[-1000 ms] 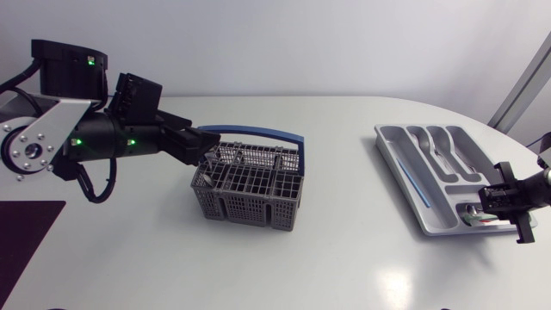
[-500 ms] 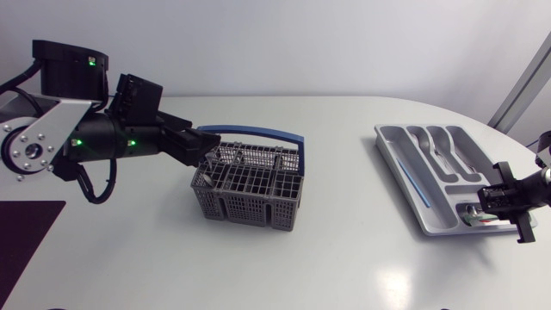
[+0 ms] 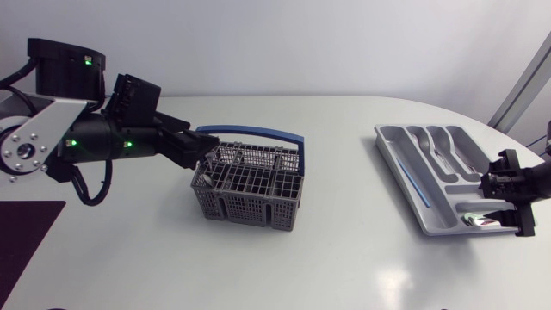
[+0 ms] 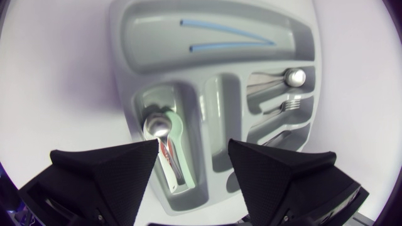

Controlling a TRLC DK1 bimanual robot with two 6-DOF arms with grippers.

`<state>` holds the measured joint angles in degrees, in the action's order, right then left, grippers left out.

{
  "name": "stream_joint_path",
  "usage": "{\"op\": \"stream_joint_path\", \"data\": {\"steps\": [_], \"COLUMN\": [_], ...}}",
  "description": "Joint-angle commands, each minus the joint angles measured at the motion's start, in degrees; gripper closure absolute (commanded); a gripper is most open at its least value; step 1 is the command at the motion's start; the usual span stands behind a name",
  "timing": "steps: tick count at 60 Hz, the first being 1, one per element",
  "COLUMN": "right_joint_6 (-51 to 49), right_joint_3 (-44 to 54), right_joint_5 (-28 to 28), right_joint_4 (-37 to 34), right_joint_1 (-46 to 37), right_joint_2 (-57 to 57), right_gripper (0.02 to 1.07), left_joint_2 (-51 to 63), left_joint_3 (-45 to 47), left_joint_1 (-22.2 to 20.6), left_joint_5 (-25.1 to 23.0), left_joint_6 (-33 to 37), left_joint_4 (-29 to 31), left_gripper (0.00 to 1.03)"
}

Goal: Unload the cutlery basket into the drawer organizer.

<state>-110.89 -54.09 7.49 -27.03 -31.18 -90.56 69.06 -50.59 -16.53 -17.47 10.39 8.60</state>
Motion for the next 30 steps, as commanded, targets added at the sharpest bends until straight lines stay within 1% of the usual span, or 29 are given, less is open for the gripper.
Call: {"op": "stream_joint_path", "data": {"steps": [1, 7, 11, 17, 23, 30], "right_joint_6": [6.9, 15.0, 20.1, 27.2, 33.1, 38.3], "right_joint_3": [-2.3, -2.3, -1.6, -0.7, 0.6, 1.6], "right_joint_5": [2.0, 3.8, 5.0, 5.0, 4.6, 3.0], "right_joint_4": [-5.1, -8.5, -9.3, -9.5, -10.1, -10.1], "right_joint_1": [3.8, 9.5, 14.0, 21.2, 28.7, 36.3], "right_joint_2": [4.4, 8.4, 11.2, 14.1, 15.7, 16.1], "right_gripper": [0.13, 0.13, 0.13, 0.13, 0.13, 0.13], "left_joint_2": [-1.6, -2.4, -3.1, -3.3, -2.9, -3.0], "left_joint_3": [-1.6, -1.0, -0.3, 0.6, 0.9, 2.3], "left_joint_1": [1.2, 1.7, 2.0, 2.9, 5.6, 7.7], "left_joint_5": [0.2, 0.2, -0.2, -1.2, -5.1, -5.7], "left_joint_6": [2.4, 4.7, 7.2, 11.6, 17.6, 25.0], "left_joint_4": [1.3, 2.1, 2.9, 4.1, 6.5, 6.1], "left_gripper": [0.05, 0.05, 0.05, 0.05, 0.05, 0.05]}}
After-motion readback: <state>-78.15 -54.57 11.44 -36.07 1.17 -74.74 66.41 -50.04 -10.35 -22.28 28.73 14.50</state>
